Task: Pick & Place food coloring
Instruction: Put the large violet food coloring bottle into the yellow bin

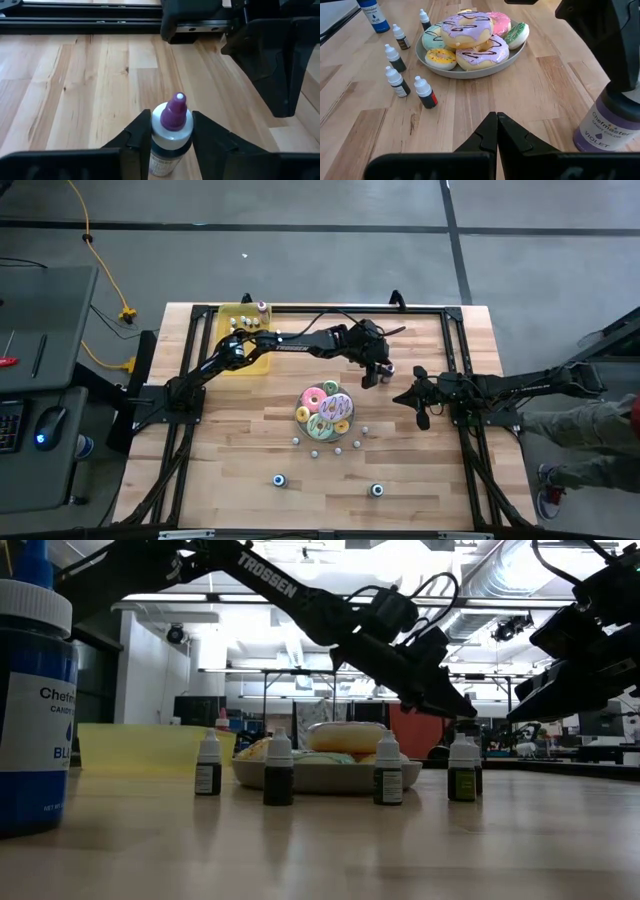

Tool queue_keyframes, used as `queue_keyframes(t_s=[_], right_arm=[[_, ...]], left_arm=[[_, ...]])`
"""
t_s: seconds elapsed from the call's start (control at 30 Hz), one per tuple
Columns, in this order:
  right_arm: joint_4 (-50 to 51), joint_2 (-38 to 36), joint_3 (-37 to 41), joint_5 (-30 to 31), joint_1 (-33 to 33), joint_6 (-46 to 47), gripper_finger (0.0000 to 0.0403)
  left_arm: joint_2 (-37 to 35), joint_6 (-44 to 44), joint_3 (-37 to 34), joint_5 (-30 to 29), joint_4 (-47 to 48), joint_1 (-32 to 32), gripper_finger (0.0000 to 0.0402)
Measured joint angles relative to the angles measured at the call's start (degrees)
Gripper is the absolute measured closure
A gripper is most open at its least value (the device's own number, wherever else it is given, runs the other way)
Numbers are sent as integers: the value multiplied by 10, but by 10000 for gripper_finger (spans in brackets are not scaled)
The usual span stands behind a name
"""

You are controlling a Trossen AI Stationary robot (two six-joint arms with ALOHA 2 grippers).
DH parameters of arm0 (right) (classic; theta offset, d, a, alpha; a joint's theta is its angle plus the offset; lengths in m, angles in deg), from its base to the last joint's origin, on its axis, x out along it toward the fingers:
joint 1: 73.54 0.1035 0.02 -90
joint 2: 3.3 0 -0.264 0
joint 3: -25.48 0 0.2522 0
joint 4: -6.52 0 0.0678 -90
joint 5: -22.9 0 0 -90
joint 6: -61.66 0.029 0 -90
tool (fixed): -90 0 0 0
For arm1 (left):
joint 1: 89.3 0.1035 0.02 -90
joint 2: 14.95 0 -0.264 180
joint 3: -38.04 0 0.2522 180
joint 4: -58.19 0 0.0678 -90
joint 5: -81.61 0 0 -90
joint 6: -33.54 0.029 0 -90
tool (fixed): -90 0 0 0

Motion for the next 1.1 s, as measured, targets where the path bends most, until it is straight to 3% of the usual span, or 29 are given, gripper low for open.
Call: queue_keyframes(t_s=[0.23, 0.77, 1.1], right_arm=[[0, 0, 0, 0, 0, 0, 402], [0, 0, 0, 0, 0, 0, 402], [2, 0, 0, 0, 0, 0, 402]], left_arm=[[0, 0, 12, -11, 15, 0, 301], [1, 35, 212, -28, 194, 0, 303], [-39, 68, 210, -47, 259, -5, 304]])
